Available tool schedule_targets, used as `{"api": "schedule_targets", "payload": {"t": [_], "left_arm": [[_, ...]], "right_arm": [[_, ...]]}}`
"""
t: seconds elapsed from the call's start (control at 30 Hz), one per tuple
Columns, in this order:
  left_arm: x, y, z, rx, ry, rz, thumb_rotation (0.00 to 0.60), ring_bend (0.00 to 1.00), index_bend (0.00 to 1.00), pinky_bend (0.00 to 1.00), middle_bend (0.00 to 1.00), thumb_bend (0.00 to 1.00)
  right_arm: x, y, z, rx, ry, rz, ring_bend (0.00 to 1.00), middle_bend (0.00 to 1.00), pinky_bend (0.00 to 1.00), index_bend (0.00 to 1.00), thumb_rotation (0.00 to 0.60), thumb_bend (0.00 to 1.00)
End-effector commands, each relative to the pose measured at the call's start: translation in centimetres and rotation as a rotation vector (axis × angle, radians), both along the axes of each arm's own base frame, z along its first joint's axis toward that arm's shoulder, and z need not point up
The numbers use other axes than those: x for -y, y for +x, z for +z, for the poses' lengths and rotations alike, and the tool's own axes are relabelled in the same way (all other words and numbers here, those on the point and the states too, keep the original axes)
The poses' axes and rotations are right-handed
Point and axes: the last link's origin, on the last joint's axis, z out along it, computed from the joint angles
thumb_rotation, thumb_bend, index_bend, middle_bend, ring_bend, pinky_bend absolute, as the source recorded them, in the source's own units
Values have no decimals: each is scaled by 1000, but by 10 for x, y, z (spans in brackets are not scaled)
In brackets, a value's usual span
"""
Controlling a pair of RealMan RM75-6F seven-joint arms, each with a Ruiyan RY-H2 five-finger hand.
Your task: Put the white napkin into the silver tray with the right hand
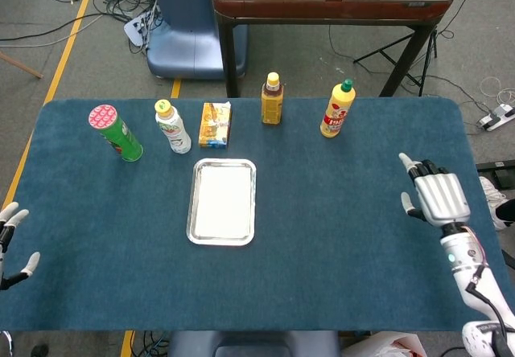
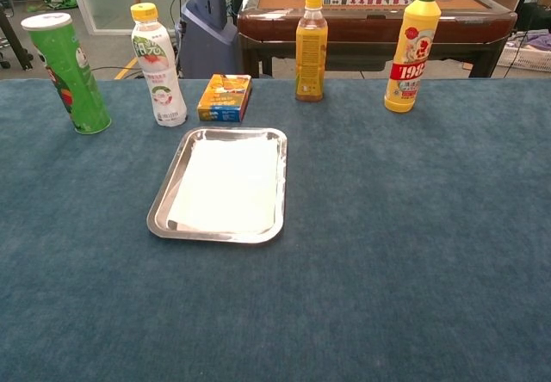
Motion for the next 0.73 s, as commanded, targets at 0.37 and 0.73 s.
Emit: {"api": "schedule_targets", "payload": {"t": [0.37,0.73], "left_arm": [[-2,8,-8,2,-17,-35,600,121,171,17,103,274],[1,8,-11,6,-30,-33,600,121,171,17,103,274]], "right_arm": [[-69,-37,-4,67,-101,-15,114,190,330,29,441,398],[-91,-47,-3,83,-127,-46,113,189,322,29,440,369]]}}
